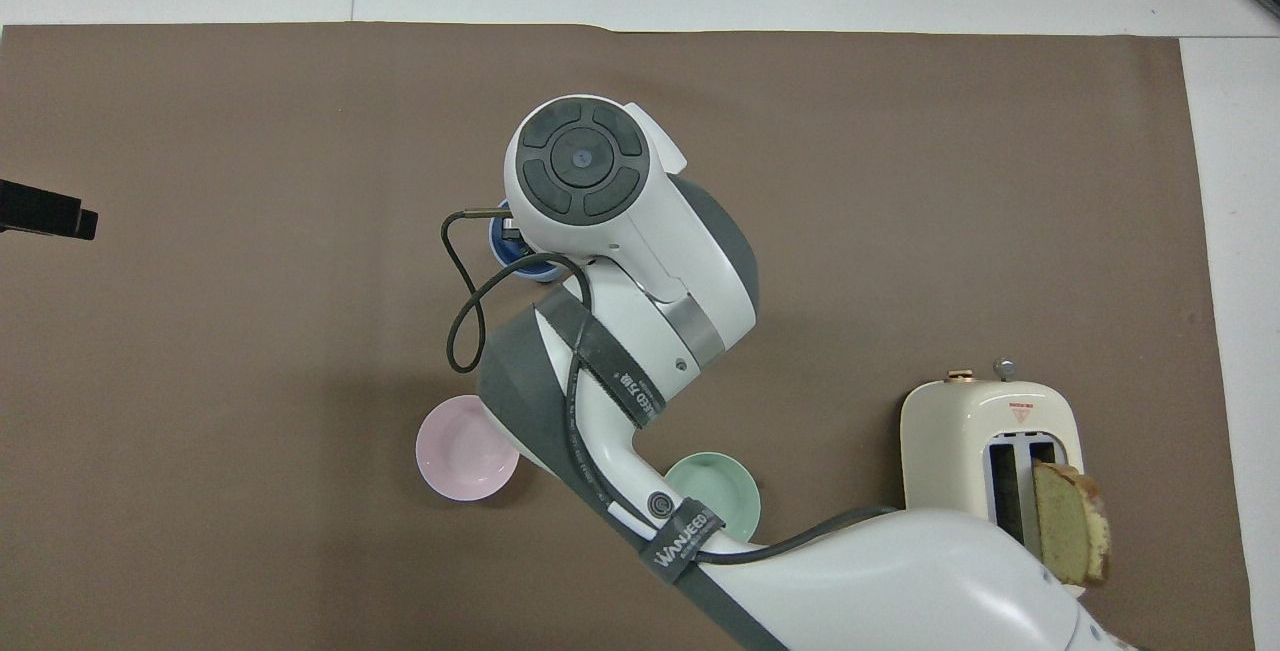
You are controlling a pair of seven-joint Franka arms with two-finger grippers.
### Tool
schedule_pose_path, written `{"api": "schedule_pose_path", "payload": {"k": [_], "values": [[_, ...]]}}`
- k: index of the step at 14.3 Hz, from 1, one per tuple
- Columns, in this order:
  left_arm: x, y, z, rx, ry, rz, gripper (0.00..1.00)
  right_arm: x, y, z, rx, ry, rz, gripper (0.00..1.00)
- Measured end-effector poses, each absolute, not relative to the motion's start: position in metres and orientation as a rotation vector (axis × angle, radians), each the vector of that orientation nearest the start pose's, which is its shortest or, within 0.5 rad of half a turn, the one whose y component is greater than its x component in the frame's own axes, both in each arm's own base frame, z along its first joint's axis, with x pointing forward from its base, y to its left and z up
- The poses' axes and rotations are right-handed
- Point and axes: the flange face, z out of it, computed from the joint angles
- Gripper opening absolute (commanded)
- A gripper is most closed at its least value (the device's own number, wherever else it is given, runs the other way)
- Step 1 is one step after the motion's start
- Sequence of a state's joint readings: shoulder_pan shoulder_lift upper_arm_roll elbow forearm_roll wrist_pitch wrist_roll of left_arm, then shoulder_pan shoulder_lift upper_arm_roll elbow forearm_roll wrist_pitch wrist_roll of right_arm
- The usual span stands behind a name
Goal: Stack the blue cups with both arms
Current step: 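Lower the held cup into the placed blue cup with the right gripper, then open the right gripper and lift it away from the stacked cups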
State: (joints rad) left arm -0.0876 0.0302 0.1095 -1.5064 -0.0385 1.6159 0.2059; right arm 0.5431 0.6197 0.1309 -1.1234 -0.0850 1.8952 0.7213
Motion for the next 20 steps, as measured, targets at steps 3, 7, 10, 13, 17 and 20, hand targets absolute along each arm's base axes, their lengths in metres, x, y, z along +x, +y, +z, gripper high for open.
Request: {"api": "schedule_pose_path", "payload": {"k": [3, 7, 10, 13, 17, 20], "values": [[0.5691, 0.0074, 0.6424, -3.151, 0.291, -0.131, 1.00, 0.6120, 0.4376, 0.4676, -3.024, 0.098, -0.225, 0.00], [0.5691, 0.0074, 0.6424, -3.151, 0.291, -0.131, 1.00, 0.6135, 0.4409, 0.4676, -3.017, 0.094, -0.228, 0.00], [0.5691, 0.0074, 0.6424, -3.151, 0.291, -0.131, 1.00, 0.6095, 0.4442, 0.4679, -3.023, 0.084, -0.210, 0.00], [0.5691, 0.0074, 0.6424, -3.151, 0.291, -0.131, 1.00, 0.6077, 0.4455, 0.4671, -3.028, 0.080, -0.200, 0.53], [0.5690, 0.0074, 0.6424, -3.151, 0.290, -0.131, 1.00, 0.6081, 0.4455, 0.4685, -3.025, 0.080, -0.205, 1.00], [0.5690, 0.0074, 0.6424, -3.151, 0.291, -0.131, 1.00, 0.6083, 0.4454, 0.4693, -3.024, 0.081, -0.206, 1.00]]}}
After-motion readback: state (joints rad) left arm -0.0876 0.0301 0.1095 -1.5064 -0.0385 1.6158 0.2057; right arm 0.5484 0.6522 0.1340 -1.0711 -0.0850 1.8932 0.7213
